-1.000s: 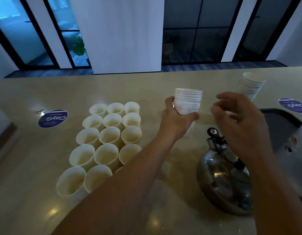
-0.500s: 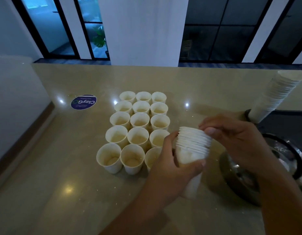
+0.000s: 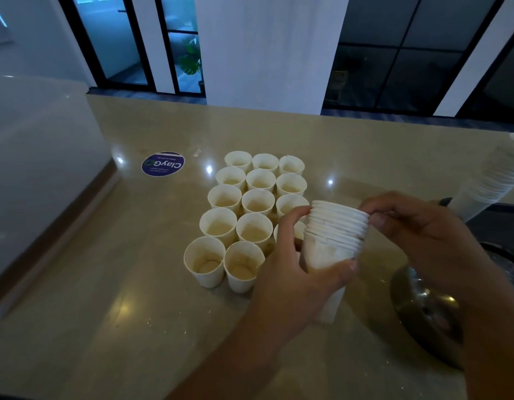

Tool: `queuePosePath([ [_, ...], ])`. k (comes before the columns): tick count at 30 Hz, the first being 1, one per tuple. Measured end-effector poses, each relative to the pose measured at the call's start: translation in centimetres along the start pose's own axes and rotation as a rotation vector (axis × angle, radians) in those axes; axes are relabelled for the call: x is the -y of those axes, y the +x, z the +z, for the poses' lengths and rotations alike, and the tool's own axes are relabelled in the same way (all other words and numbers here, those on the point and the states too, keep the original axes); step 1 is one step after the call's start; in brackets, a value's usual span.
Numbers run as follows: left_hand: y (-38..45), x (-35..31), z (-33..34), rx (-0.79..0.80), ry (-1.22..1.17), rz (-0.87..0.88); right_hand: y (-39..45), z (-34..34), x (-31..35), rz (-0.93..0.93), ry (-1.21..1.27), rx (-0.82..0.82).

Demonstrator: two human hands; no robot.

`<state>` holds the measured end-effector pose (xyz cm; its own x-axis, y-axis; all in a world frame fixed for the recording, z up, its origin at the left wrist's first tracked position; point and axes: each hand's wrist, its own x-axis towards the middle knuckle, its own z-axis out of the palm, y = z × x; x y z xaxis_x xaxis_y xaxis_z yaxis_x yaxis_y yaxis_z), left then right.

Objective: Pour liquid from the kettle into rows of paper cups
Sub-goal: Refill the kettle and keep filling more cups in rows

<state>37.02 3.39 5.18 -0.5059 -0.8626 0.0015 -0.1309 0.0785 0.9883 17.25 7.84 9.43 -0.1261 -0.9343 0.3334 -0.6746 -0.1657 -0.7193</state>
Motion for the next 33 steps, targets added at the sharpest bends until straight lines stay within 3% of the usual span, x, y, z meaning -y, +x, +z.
queuePosePath([
  [24, 3.9, 0.0, -1.7, 0.095, 0.020, -0.102, 3.0, 0.9, -0.5, 0.050, -0.035, 0.023],
  [33, 3.3, 0.0, -1.3, 0.100, -0.077, -0.081, 5.4, -1.3, -1.0, 0.015, -0.099, -0.455],
])
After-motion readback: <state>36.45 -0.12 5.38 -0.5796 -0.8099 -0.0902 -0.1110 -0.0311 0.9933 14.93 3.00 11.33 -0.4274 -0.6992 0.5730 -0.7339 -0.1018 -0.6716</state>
